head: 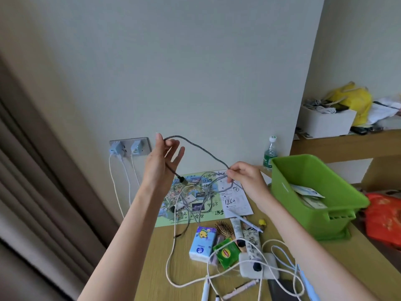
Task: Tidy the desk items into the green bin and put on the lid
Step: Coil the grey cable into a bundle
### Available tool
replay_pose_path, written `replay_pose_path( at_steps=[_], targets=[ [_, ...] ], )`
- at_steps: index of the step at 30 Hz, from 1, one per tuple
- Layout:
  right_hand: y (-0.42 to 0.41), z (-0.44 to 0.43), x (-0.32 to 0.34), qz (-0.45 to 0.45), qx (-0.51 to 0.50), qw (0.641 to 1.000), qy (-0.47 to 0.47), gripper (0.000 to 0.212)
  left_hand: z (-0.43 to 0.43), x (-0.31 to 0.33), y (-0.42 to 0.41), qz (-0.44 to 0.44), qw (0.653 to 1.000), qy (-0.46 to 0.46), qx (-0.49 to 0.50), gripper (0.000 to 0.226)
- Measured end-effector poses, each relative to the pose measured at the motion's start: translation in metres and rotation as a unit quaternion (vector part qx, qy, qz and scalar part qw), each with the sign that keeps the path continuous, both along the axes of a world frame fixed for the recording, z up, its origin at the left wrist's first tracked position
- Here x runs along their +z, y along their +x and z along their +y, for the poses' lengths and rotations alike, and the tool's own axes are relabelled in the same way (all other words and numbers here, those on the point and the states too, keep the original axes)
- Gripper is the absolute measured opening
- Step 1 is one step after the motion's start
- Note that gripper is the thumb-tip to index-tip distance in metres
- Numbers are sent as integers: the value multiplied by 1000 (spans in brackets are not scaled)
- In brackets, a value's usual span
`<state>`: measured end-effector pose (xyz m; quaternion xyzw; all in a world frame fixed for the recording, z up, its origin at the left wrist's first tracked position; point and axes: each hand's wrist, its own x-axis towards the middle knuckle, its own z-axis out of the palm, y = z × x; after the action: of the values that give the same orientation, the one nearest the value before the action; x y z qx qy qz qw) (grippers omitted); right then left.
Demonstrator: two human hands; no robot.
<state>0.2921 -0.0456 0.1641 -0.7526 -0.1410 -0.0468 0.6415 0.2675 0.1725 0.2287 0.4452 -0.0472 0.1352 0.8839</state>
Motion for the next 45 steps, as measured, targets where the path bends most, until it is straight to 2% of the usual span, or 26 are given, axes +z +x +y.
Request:
replay_pose_path(
  at_steps=[2,5,8,13,15,17,19,23,27,31,33,36,39,42,45],
  targets=[
    [-5,-2,-34,5,44,998,40,11,-6,-35,4,-2,998,-59,-25,49],
    [-11,-3,-76,-17,32,999,35,13,-12,-78,2,-15,992,-104,-69,47],
    [-18,-4,-101,-69,20,997,10,16,-14,-105,-6,-35,992,-93,-79,40],
    [-40,-5,-104,-122,32,992,-15,22,-10,-110,-38,-50,996,-60,-38,33],
    [-51,-6,-101,-147,17,986,-77,31,-9,-112,-56,-47,998,-35,-4,40],
    [-59,-7,-96,-172,-33,965,-195,42,-6,-116,-75,-49,998,-10,23,45],
    [-66,-8,-86,-182,-52,949,-251,40,0,-114,-92,-51,998,2,33,43],
    [-80,-10,-61,-120,48,980,-153,18,14,-98,-122,-63,997,41,33,35],
    [-96,-9,-47,-79,108,986,-98,20,26,-88,-138,-69,983,159,58,35],
    [-104,-5,-32,-39,195,980,31,12,27,-88,-142,-59,944,305,110,40],
    [-106,-2,-29,-37,216,974,66,11,23,-90,-142,-58,919,369,126,42],
    [-107,6,-25,-66,198,976,63,12,10,-92,-139,-57,893,436,93,44],
    [-105,15,-21,-121,147,979,73,14,-10,-92,-135,-50,882,468,18,47],
    [-95,21,-20,-167,110,976,80,15,-28,-97,-127,-60,873,482,-43,31],
    [-79,24,-26,-189,79,976,66,12,-41,-104,-112,-70,864,496,-50,13]
  ],
)
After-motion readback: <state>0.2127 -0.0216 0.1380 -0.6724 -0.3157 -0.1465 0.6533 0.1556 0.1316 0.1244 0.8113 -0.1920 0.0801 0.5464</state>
